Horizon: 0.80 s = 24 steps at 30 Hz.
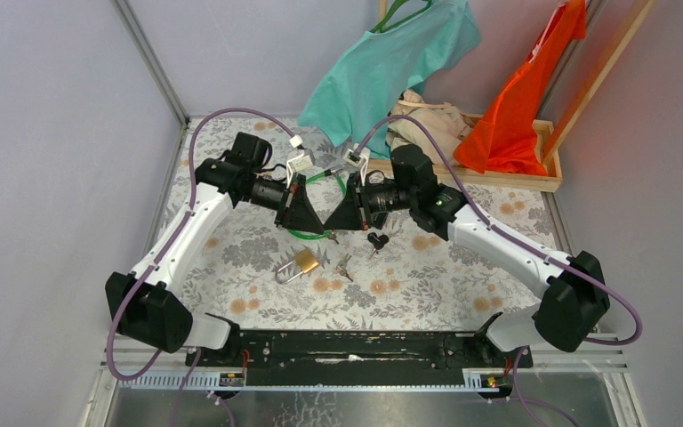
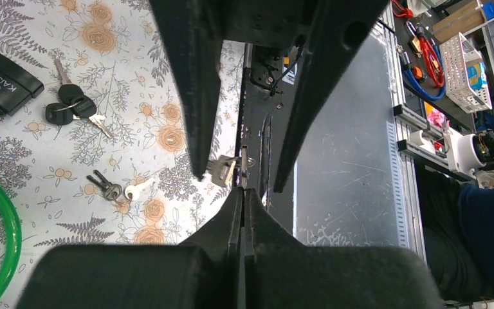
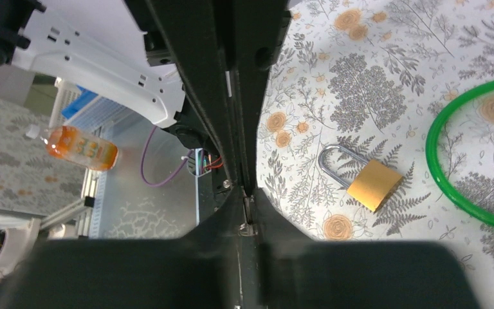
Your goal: Unlock with the key
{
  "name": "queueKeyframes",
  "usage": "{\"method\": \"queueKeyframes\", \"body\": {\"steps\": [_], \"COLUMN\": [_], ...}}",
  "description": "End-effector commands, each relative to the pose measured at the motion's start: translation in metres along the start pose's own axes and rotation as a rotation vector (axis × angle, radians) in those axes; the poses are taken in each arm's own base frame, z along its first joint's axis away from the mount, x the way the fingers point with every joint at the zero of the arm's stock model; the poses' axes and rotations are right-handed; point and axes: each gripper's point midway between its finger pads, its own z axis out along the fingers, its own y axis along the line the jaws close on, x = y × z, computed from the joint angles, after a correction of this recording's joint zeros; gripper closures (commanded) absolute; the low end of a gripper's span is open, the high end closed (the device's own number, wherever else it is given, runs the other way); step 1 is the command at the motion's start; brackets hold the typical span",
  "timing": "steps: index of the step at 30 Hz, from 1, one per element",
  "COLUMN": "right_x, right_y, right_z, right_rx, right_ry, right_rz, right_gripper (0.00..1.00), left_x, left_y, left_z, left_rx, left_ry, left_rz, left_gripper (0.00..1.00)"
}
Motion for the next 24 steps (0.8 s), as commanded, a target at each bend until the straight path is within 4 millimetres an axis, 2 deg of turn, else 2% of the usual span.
{"method": "queueKeyframes", "body": {"steps": [1, 3, 5, 6, 9, 11, 12, 14, 16, 22, 24], "right_x": [-0.024, -0.027, -0.026, -0.025, -0.025, -0.024, -0.024, -0.022, -0.020, -0.015, -0.012], "right_y": [0.011, 0.012, 0.018, 0.022, 0.025, 0.023, 0.024, 0.022, 0.019, 0.012, 0.011], "right_z": [-0.009, -0.014, -0.017, -0.017, -0.016, -0.015, -0.015, -0.015, -0.014, -0.013, -0.012], "right_rx": [-0.017, -0.052, -0.125, -0.157, -0.191, -0.190, -0.190, -0.185, -0.168, -0.140, -0.136], "right_ry": [-0.054, -0.068, -0.062, -0.054, -0.042, -0.040, -0.039, -0.032, -0.026, -0.017, -0.011], "right_rz": [-0.027, 0.002, 0.025, 0.029, 0.036, 0.042, 0.046, 0.054, 0.059, 0.067, 0.074], "right_gripper": [0.41, 0.39, 0.46, 0.51, 0.75, 0.83, 0.83, 0.71, 0.65, 0.62, 0.65], "left_x": [-0.015, -0.017, -0.017, -0.018, -0.016, -0.017, -0.017, -0.019, -0.021, -0.024, -0.025], "left_y": [-0.006, -0.008, -0.011, -0.013, -0.014, -0.015, -0.014, -0.014, -0.016, -0.017, -0.017], "left_z": [-0.002, -0.003, -0.004, -0.004, -0.004, -0.005, -0.005, -0.006, -0.006, -0.006, -0.006], "left_rx": [-0.004, -0.003, 0.001, 0.004, 0.001, -0.004, -0.007, -0.012, -0.010, -0.002, -0.001], "left_ry": [-0.018, -0.021, -0.025, -0.027, -0.024, -0.021, -0.020, -0.021, -0.025, -0.029, -0.030], "left_rz": [0.045, 0.046, 0.045, 0.044, 0.034, 0.032, 0.034, 0.040, 0.043, 0.037, 0.041], "left_gripper": [1.00, 1.00, 1.00, 1.00, 1.00, 1.00, 1.00, 1.00, 1.00, 1.00, 1.00]}}
